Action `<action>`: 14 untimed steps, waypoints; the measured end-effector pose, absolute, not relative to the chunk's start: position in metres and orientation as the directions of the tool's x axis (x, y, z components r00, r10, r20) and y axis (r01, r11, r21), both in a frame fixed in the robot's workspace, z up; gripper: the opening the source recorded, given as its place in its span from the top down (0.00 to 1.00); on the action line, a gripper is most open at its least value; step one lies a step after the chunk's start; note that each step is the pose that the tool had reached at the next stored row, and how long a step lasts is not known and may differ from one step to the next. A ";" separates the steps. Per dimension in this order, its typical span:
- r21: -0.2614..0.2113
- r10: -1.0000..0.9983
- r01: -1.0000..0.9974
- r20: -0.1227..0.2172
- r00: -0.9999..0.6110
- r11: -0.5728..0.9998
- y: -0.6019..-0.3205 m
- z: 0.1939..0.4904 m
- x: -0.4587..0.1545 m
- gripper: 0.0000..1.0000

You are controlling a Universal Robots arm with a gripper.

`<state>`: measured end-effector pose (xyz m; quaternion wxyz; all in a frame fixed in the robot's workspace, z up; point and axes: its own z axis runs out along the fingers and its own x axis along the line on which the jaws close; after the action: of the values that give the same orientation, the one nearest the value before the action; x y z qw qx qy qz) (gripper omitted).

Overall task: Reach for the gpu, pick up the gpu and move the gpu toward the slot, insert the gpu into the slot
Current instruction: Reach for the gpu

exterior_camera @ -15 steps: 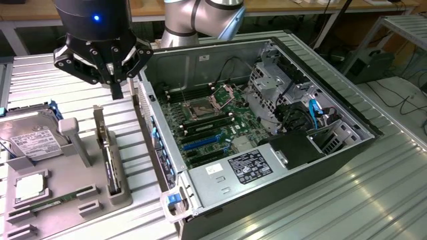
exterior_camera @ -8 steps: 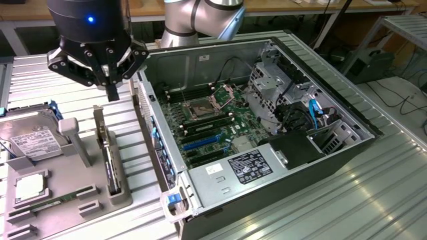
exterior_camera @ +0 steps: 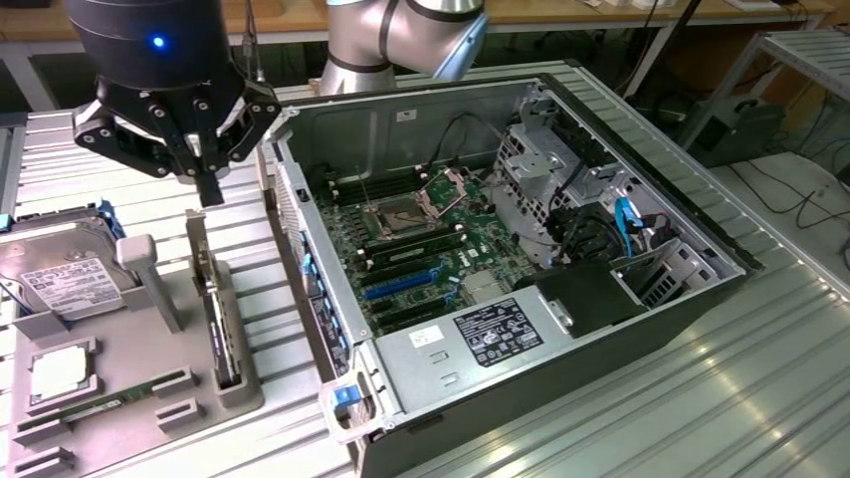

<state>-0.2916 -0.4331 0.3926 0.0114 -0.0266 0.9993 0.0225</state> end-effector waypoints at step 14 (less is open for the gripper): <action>0.044 -0.065 -0.066 -0.024 -0.998 0.997 -0.435 0.393 -0.317 0.89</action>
<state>-0.3165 -0.4354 0.3926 0.0112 -0.0328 0.9991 0.0225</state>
